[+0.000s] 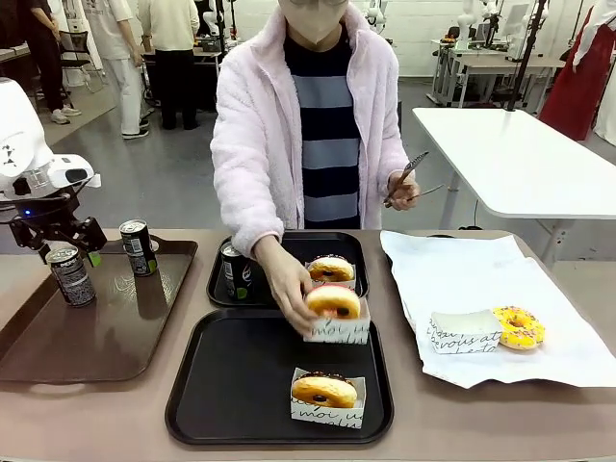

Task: Set up donuts and drinks on trays.
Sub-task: Pick up one Pepsi coke from the Handle tray and place it on the Flat Tray without a Pepsi coke.

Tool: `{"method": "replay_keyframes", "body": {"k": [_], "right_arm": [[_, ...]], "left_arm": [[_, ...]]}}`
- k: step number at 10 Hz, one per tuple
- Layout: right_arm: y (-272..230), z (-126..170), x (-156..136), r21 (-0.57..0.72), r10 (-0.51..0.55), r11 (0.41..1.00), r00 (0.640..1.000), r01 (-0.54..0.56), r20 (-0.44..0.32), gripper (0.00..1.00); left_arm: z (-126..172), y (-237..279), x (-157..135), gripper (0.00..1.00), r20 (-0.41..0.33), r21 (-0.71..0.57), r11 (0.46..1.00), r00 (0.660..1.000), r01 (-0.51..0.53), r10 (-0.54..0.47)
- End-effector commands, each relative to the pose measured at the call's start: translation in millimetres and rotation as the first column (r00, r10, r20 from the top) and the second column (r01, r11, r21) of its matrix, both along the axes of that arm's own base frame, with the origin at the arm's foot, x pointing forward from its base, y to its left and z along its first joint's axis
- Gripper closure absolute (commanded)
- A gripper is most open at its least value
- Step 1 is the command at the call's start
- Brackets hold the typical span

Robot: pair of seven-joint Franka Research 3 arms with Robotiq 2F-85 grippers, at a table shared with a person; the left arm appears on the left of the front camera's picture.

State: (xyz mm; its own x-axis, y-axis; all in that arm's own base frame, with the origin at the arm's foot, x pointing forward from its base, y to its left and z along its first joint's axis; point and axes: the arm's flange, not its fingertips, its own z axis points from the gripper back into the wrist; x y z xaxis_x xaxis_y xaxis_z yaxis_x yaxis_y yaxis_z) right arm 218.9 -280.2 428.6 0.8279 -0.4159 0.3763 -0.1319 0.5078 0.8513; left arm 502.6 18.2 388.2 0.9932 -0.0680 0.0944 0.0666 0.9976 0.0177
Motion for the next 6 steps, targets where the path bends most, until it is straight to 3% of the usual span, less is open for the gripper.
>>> {"method": "replay_keyframes", "body": {"k": [1,3,4,5,6], "right_arm": [[-1.9,0.4,1.5,0.010,0.000,1.000,1.000,0.000,0.030,0.00],[-1.9,0.4,1.5,0.010,0.000,1.000,1.000,0.000,0.030,0.00],[-1.9,0.4,1.5,0.010,0.000,1.000,1.000,0.000,0.030,0.00],[-1.9,0.4,1.5,0.010,0.000,1.000,1.000,0.000,0.030,0.00],[-1.9,0.4,1.5,0.010,0.000,1.000,1.000,0.000,0.030,0.00]], "left_arm": [[0.8,-1.2,5.5,0.00,-0.019,0.027,0.999,1.000,-0.022,0.023],[0.1,0.8,2.7,0.00,-0.032,0.030,0.999,0.999,-0.020,0.021],[4.4,1.8,1.7,0.09,-0.045,0.033,0.999,0.999,-0.014,0.015],[6.7,2.5,-0.4,0.25,-0.059,0.035,0.999,0.998,-0.016,0.018],[6.2,3.4,-2.9,0.50,-0.066,0.033,0.999,0.998,-0.013,0.015]]}}
